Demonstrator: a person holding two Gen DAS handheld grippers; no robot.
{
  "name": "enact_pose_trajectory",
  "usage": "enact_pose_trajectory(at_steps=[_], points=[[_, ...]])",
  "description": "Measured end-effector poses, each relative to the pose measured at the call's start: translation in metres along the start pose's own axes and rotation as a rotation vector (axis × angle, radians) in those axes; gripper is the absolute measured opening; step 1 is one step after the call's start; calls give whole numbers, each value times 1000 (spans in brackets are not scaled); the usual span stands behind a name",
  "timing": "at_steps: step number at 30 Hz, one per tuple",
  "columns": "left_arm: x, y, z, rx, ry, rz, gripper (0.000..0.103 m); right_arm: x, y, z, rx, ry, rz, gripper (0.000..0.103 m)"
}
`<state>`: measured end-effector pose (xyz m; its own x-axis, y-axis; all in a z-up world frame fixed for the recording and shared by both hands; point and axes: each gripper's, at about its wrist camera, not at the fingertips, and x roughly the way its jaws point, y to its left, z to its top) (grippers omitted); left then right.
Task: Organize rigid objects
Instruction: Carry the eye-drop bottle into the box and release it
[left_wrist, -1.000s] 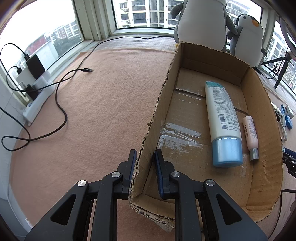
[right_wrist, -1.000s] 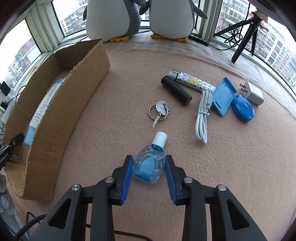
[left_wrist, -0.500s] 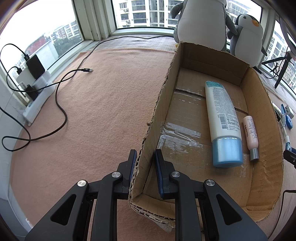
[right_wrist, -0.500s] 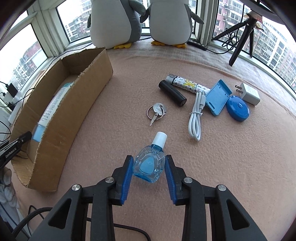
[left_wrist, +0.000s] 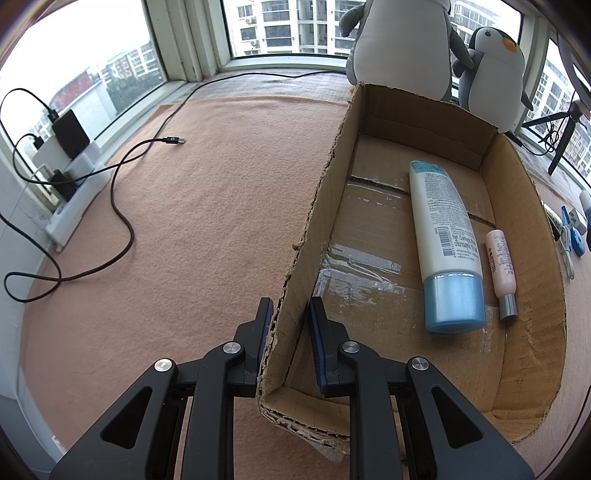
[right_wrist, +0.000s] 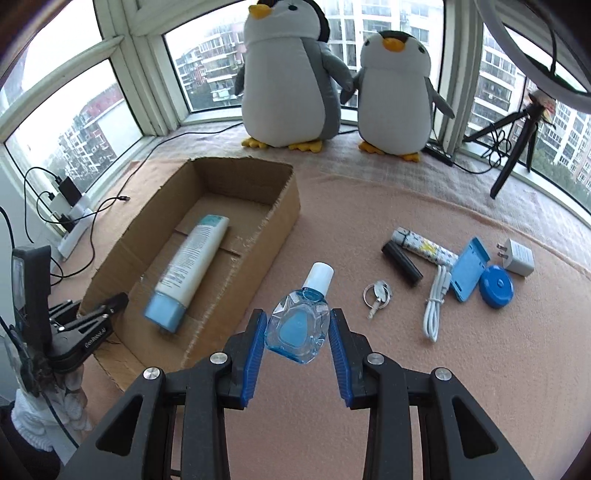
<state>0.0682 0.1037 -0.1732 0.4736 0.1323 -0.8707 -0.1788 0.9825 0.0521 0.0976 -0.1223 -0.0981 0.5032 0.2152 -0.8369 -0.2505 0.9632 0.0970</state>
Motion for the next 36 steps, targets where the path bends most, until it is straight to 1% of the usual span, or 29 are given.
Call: enact_pose_trajectory(at_steps=[7, 13, 22, 30, 31, 32, 33, 34, 35, 36], points=[[0, 0, 0, 0, 0, 0, 18, 4, 33, 34, -71, -48, 27, 31], [0, 0, 0, 0, 0, 0, 18, 25, 51, 53, -105, -43, 50, 31], [0, 0, 0, 0, 0, 1, 18, 52, 68, 59, -134, -11, 46, 31], [0, 0, 0, 0, 0, 1, 18, 58, 71, 59, -143, 3, 54, 31], [0, 0, 0, 0, -1, 1, 18, 58, 71, 59, -145, 2, 59, 33], [0, 0, 0, 1, -1, 1, 18, 57, 72, 59, -147, 1, 62, 41], [-1, 1, 0, 0, -2, 1, 18, 56, 73, 59, -148, -3, 60, 47], [-1, 1, 0, 0, -1, 1, 18, 55, 73, 59, -149, -8, 57, 57], [-1, 1, 0, 0, -2, 1, 18, 53, 73, 59, -149, -15, 54, 61], [-1, 1, 0, 0, -2, 1, 18, 53, 74, 59, -148, -19, 52, 61]])
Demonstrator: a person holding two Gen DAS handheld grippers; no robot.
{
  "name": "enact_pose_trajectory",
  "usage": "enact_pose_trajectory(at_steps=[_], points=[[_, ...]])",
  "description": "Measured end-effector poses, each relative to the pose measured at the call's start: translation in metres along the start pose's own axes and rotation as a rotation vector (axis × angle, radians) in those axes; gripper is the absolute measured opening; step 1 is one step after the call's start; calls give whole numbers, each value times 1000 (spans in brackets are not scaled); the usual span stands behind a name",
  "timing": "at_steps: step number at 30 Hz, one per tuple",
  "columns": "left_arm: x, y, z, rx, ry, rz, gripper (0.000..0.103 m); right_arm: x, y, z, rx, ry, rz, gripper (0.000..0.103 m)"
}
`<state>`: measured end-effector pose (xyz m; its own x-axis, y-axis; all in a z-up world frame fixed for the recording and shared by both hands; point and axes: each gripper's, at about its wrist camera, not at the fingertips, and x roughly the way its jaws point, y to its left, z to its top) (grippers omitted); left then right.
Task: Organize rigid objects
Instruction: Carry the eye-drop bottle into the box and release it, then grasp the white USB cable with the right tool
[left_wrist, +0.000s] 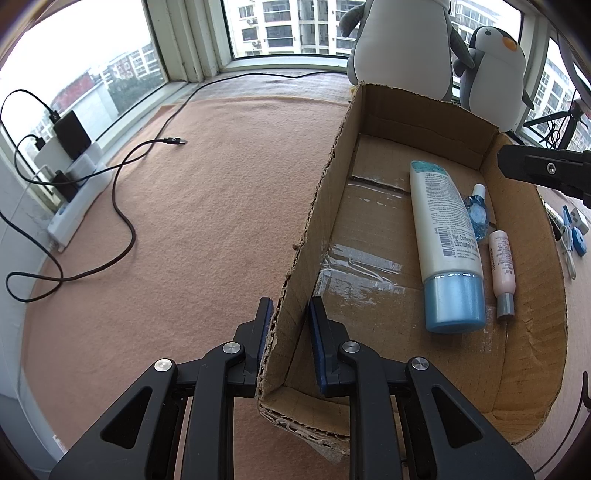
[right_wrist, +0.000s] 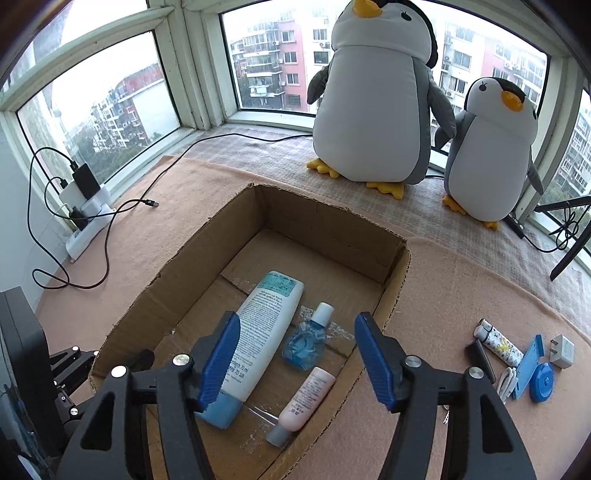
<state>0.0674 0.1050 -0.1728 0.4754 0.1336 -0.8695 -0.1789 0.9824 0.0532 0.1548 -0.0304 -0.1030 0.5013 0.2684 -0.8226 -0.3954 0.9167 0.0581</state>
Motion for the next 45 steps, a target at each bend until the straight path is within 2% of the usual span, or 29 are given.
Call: enact_pose_trajectory(at_steps=[14, 23, 29, 31, 34, 45], points=[[0, 1, 0, 2, 0, 1, 18, -20, -24, -9, 49, -21, -13, 61], [-1, 2, 0, 2, 0, 4, 18, -49, -97, -48, 172, -20, -85, 61], [-1, 1, 0, 2, 0, 3, 18, -50, -146, -74, 260, 22, -143, 61], [-1, 1, 0, 2, 0, 3, 18, -46, -157, -81, 277, 35, -156, 57], [-1, 1, 0, 2, 0, 3, 18, -39, -172, -86, 313, 64, -162, 47], [-1, 2, 0, 2, 0, 3, 18, -6, -190, -84, 369, 146, -162, 36]])
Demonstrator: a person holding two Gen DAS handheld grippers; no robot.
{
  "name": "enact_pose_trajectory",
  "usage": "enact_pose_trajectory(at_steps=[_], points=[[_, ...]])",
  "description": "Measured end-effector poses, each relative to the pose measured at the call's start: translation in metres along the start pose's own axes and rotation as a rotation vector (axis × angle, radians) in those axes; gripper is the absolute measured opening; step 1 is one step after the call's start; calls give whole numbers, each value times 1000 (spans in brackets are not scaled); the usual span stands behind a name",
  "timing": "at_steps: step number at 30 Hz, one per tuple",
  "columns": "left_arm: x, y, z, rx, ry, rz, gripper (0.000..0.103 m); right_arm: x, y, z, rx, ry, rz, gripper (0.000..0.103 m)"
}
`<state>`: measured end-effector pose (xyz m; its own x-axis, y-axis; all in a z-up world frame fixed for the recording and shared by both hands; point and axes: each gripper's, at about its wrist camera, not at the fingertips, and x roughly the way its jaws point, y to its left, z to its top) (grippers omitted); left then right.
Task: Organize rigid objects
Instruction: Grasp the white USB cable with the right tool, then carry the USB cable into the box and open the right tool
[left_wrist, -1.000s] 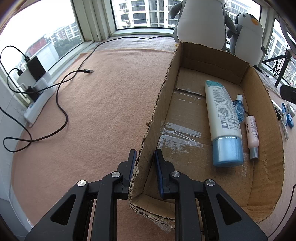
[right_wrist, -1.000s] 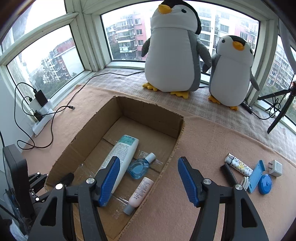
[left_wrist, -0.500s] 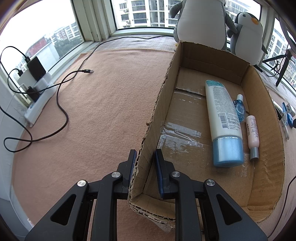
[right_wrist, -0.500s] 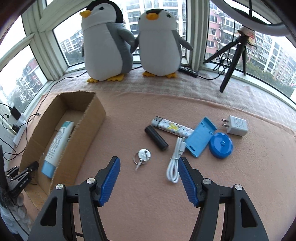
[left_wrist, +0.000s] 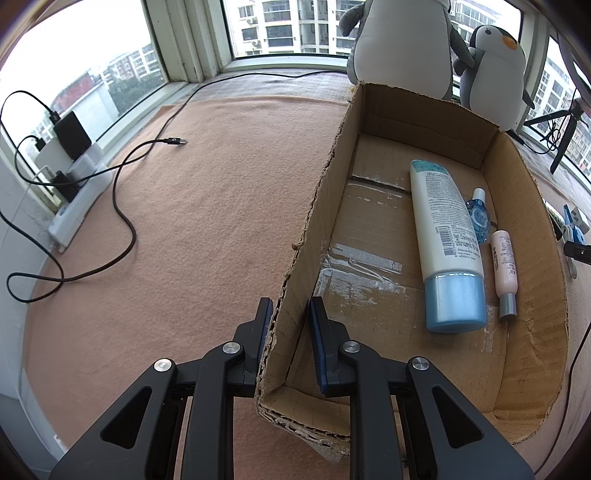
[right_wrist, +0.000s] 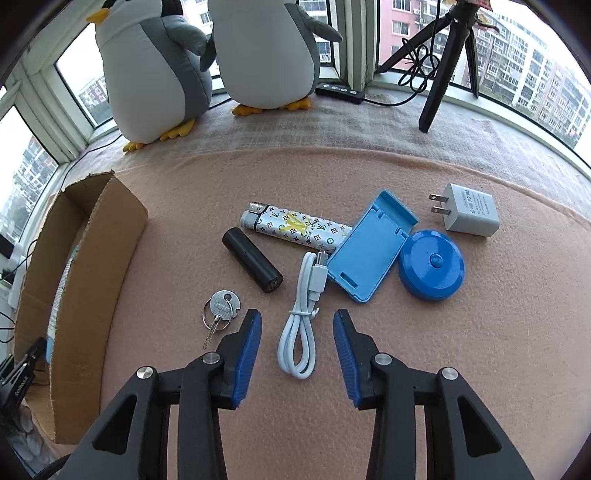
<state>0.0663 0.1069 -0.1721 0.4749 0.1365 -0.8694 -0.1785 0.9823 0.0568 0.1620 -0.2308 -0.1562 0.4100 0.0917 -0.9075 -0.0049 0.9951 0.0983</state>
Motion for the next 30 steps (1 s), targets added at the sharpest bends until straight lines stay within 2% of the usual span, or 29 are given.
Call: enact_pose_trajectory(at_steps=[3, 7, 14, 30], points=[[0, 1, 0, 0, 0, 0, 18, 5, 1, 2, -6, 10, -20, 35], [0, 0, 0, 0, 0, 0, 18, 13, 2, 5, -15, 31, -38, 25], [0, 0, 0, 1, -1, 1, 18, 14, 4, 6, -49, 38, -59, 16], [0, 0, 0, 0, -1, 1, 18, -5, -6, -25, 14, 23, 11, 15]])
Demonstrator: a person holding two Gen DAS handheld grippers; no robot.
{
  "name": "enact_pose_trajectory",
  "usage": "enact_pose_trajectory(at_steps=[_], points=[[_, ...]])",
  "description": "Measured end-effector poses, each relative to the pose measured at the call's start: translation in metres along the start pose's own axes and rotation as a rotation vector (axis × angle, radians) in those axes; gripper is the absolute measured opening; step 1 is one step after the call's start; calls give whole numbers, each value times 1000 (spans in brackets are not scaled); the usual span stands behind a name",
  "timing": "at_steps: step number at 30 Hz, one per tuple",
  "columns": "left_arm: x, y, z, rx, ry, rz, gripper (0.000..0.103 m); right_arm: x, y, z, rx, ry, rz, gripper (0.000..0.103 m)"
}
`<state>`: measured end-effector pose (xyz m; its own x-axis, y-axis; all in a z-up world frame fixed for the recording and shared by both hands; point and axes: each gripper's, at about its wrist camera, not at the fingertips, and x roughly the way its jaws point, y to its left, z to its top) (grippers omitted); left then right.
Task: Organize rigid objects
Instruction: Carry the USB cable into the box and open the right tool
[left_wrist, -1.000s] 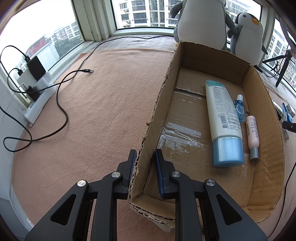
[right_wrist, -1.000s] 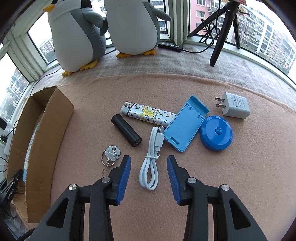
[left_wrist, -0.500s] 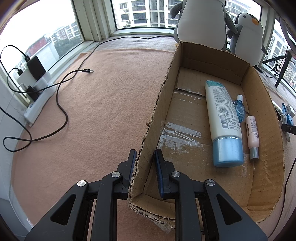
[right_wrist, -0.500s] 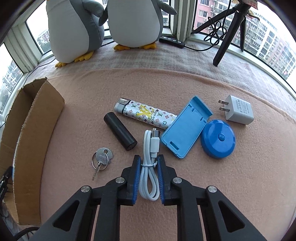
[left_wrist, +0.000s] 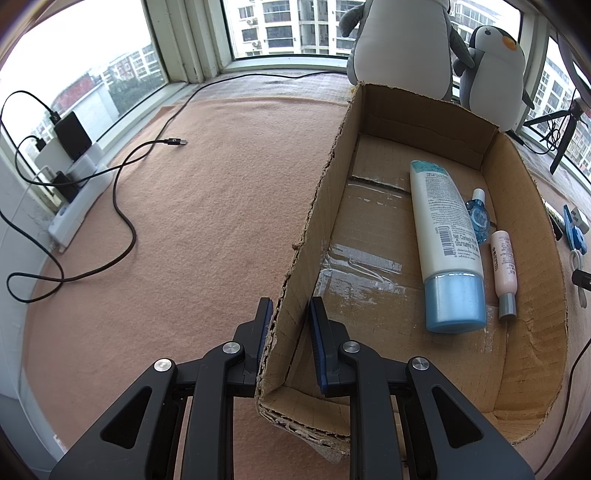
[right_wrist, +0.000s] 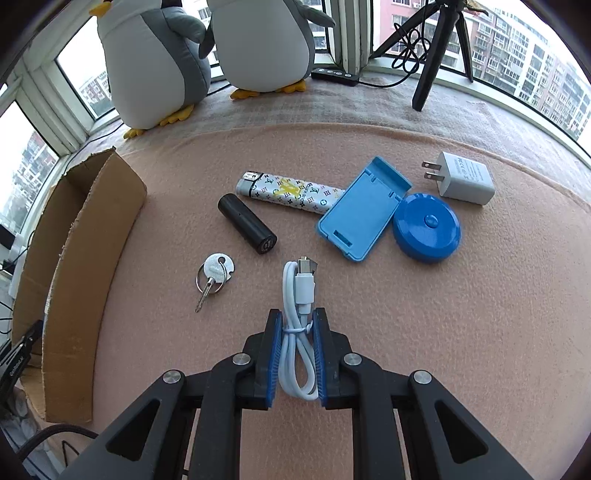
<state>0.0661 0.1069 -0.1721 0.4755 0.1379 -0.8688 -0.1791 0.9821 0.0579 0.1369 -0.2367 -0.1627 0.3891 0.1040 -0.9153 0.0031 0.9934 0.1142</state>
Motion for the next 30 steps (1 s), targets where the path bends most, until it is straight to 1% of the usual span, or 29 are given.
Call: enact_pose_trajectory(at_steps=[4, 8, 12, 17, 24, 30], points=[[0, 0, 0, 0, 0, 0, 18, -11, 3, -7, 3, -16, 20, 15], [0, 0, 0, 0, -1, 0, 18, -29, 18, -7, -22, -50, 51, 15], [0, 1, 0, -1, -1, 0, 18, -47, 44, -3, -60, -85, 110, 15], [0, 0, 0, 0, -1, 1, 18, -67, 87, -5, -137, -115, 188, 15], [0, 0, 0, 0, -1, 1, 18, -79, 147, -17, -262, -108, 281, 15], [0, 0, 0, 0, -1, 1, 18, -69, 182, -31, -336, -77, 309, 15]])
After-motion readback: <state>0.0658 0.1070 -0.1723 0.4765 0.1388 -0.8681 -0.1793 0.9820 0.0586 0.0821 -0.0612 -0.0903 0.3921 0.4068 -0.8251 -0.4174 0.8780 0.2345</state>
